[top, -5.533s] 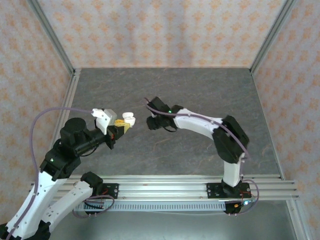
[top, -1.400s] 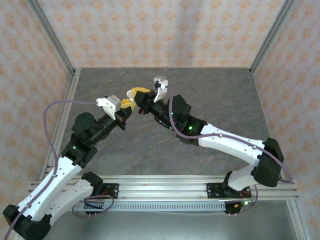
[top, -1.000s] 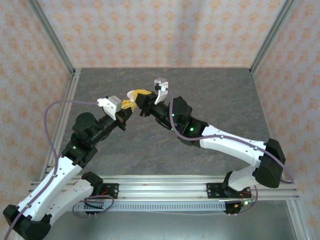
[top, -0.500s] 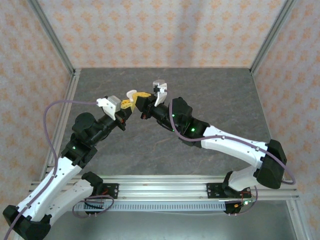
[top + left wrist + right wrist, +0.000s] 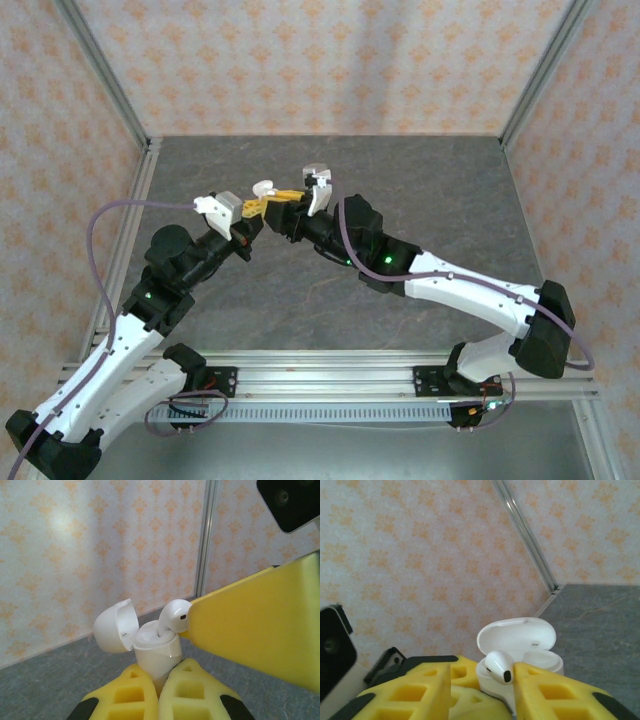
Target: Insert wireless bluetooth earbuds into charging case
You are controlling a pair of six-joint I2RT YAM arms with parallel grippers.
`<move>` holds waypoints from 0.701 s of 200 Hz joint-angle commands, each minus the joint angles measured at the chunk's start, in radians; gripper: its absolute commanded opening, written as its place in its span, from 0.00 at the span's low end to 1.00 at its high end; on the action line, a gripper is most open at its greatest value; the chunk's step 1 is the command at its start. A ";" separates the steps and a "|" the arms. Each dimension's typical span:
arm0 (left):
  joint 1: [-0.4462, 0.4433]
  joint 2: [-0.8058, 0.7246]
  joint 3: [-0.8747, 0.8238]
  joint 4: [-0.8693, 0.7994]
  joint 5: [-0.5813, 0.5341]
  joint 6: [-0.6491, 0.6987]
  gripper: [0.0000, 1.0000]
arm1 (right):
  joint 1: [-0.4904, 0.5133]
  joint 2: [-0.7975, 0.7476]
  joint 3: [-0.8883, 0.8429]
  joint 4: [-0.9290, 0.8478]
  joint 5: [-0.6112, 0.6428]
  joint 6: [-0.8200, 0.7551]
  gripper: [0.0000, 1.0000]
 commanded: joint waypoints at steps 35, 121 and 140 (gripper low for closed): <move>-0.003 -0.008 0.022 0.044 -0.007 0.017 0.00 | 0.010 -0.052 0.142 -0.246 -0.109 0.073 0.53; -0.003 -0.019 0.023 0.022 0.052 0.006 0.00 | -0.124 -0.092 0.318 -0.681 -0.111 0.138 0.54; -0.003 -0.019 0.041 -0.021 0.090 0.018 0.00 | -0.224 -0.078 0.327 -0.790 -0.115 0.194 0.53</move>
